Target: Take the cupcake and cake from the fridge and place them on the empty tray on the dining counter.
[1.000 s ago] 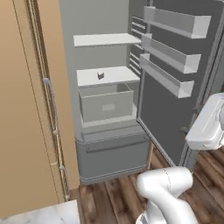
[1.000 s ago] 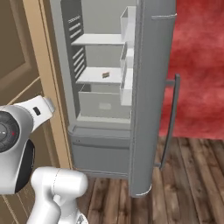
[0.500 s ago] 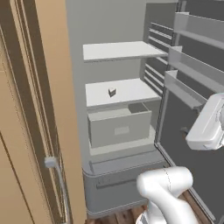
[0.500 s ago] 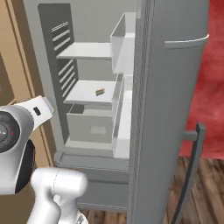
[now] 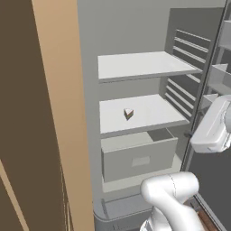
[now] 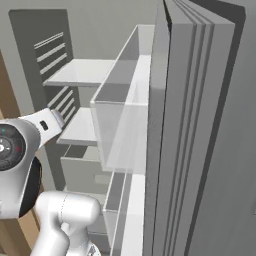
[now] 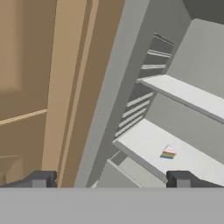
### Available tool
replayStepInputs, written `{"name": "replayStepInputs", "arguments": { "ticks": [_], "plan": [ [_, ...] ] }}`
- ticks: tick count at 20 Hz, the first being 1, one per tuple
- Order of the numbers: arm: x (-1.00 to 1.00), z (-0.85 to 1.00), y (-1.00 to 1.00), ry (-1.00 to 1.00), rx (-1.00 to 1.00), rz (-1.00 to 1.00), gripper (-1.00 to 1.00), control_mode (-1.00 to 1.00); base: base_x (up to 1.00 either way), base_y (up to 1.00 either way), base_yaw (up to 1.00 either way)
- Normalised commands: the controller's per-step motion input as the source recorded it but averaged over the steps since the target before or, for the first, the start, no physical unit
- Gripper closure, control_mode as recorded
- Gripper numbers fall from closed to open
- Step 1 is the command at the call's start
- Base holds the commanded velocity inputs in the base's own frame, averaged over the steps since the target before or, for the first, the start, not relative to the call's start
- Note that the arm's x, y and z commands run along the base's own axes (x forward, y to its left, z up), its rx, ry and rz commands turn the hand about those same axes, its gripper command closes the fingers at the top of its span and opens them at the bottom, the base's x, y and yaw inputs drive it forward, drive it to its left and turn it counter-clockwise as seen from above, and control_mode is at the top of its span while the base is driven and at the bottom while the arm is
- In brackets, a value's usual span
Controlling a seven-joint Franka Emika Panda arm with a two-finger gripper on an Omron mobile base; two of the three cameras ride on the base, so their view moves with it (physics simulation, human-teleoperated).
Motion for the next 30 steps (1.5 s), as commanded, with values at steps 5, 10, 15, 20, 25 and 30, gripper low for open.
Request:
{"name": "replayStepInputs", "arguments": {
  "ticks": [5, 10, 15, 20, 25, 30],
  "plan": [
    [0.00, 0.00, 0.00, 0.00, 0.00, 0.00, -1.00, 1.00, 0.67, 0.07, 0.00],
    [0.00, 0.00, 0.00, 0.00, 0.00, 0.00, -1.00, 1.00, 0.05, 0.00, 0.00],
    [0.00, 0.00, 0.00, 0.00, 0.00, 0.00, -1.00, 1.00, 0.00, 0.00, 0.00],
    [0.00, 0.00, 0.00, 0.00, 0.00, -0.01, -1.00, -1.00, 0.00, 0.00, 0.00],
    [0.00, 0.00, 0.00, 0.03, 0.00, -0.20, -1.00, -1.00, 0.00, 0.00, 0.00],
    [0.00, 0.00, 0.03, 0.02, 0.00, -0.37, -1.00, -1.00, 0.00, 0.00, 0.00]
  ]
}}
